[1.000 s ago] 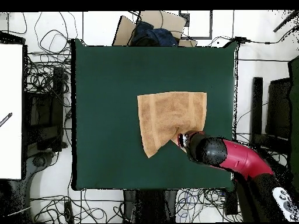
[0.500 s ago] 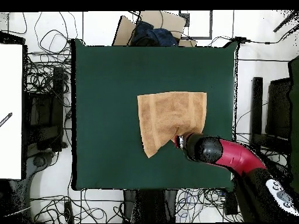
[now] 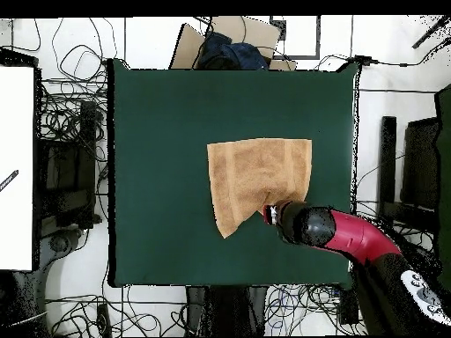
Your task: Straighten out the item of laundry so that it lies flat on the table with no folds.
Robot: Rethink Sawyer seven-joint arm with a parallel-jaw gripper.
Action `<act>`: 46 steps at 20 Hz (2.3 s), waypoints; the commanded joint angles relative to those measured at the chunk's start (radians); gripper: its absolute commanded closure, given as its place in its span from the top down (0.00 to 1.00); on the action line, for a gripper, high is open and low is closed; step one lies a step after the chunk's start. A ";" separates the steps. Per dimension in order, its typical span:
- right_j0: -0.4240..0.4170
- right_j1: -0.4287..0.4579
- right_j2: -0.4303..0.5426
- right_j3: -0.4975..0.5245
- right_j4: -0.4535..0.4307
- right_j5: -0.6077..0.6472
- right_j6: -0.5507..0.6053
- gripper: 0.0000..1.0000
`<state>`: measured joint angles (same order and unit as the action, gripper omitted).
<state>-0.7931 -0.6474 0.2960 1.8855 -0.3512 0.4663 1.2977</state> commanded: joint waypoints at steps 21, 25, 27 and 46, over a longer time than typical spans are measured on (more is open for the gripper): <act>-0.026 0.041 0.053 -0.156 -0.112 0.031 -0.040 1.00; -0.015 0.029 0.046 -0.101 -0.113 0.004 -0.003 1.00; -0.016 0.054 0.035 -0.089 -0.120 -0.028 0.016 1.00; -0.045 0.251 0.027 -0.180 -0.179 -0.090 0.018 1.00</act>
<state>-0.8242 -0.4436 0.2961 1.7567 -0.4629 0.4420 1.2977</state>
